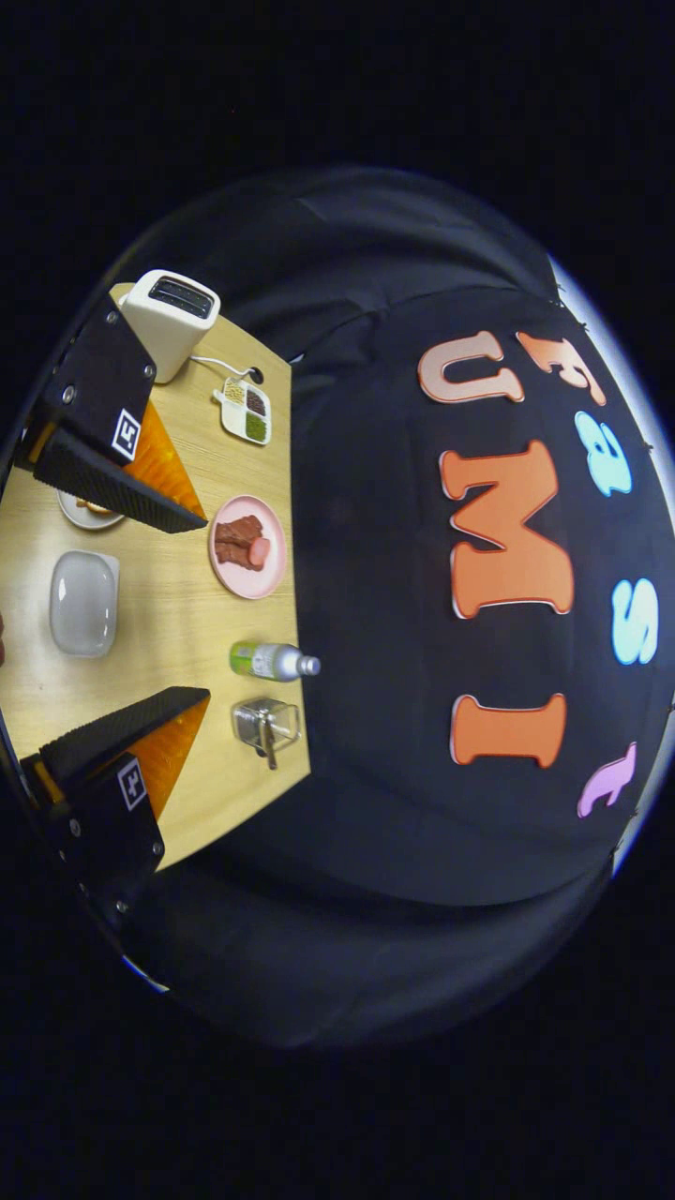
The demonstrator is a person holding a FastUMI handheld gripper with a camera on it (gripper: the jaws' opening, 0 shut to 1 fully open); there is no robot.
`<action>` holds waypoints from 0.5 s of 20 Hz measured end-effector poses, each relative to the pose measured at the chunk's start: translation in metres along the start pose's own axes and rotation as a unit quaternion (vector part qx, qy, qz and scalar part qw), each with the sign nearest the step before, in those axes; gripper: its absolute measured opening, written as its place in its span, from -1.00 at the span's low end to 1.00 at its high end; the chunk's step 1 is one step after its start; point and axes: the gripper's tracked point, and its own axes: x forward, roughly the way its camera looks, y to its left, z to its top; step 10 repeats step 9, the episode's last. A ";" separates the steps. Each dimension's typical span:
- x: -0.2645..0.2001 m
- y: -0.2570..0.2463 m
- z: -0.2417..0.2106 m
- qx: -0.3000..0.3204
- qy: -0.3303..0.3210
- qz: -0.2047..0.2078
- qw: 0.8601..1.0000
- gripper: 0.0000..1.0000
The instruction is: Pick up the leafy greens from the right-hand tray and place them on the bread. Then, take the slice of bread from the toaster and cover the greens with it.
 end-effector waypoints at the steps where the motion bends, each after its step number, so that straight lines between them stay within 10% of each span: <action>1: -0.008 -0.004 0.010 -0.003 -0.026 0.000 1.000 0.98; 10: -0.043 -0.022 0.033 0.016 -0.149 -0.003 0.989 0.97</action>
